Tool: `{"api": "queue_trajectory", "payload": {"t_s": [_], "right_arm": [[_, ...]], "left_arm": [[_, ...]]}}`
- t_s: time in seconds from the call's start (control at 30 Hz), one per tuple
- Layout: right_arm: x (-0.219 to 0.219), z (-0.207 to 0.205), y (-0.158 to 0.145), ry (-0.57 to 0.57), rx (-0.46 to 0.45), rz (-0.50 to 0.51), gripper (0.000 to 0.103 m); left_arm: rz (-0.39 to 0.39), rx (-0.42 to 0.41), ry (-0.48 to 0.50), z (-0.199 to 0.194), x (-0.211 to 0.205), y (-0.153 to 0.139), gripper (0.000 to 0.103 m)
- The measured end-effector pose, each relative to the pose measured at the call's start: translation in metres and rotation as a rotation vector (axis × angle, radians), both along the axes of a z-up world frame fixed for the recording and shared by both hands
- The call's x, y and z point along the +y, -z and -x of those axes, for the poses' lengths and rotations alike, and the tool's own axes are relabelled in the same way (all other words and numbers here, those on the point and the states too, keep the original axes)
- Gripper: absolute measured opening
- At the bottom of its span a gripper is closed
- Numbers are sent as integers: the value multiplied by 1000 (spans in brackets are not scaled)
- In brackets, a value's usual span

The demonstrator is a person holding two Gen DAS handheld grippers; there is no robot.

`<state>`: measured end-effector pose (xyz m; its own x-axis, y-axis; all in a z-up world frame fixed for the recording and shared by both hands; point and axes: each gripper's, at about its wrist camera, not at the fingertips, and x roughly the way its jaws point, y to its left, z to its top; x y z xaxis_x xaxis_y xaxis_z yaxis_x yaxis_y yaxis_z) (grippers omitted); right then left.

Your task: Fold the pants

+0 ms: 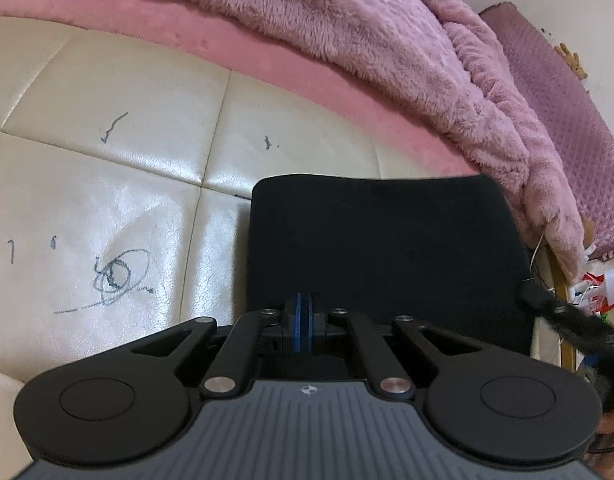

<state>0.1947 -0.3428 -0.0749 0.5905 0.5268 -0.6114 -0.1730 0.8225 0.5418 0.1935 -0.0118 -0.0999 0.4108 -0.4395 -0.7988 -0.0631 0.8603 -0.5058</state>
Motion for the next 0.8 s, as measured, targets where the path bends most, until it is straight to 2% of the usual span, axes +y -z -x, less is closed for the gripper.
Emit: {"api": "queue_trajectory", "payload": {"t_s": [0.1, 0.17, 0.23, 0.37, 0.47, 0.6, 0.8], "right_arm": [[-1, 2, -24, -8, -22, 16, 2], [-6, 0, -24, 4, -8, 49, 2], [-14, -2, -11, 41, 33, 89, 2], [-26, -12, 34, 88, 128, 118, 2], [-25, -19, 58, 105, 130, 148, 2], [-28, -21, 74, 107, 142, 183, 3], [-34, -21, 94, 128, 169, 164, 2]], "left_arm": [[5, -10, 8, -1, -3, -1, 1], [4, -18, 16, -2, -6, 0, 1], [-2, -23, 25, -5, -12, 3, 1], [-15, -40, 42, -14, -21, 10, 1], [-50, -76, 54, -25, -31, 14, 1], [-86, -84, 56, -37, -36, 28, 1], [-111, -110, 26, -56, -36, 43, 3]]}}
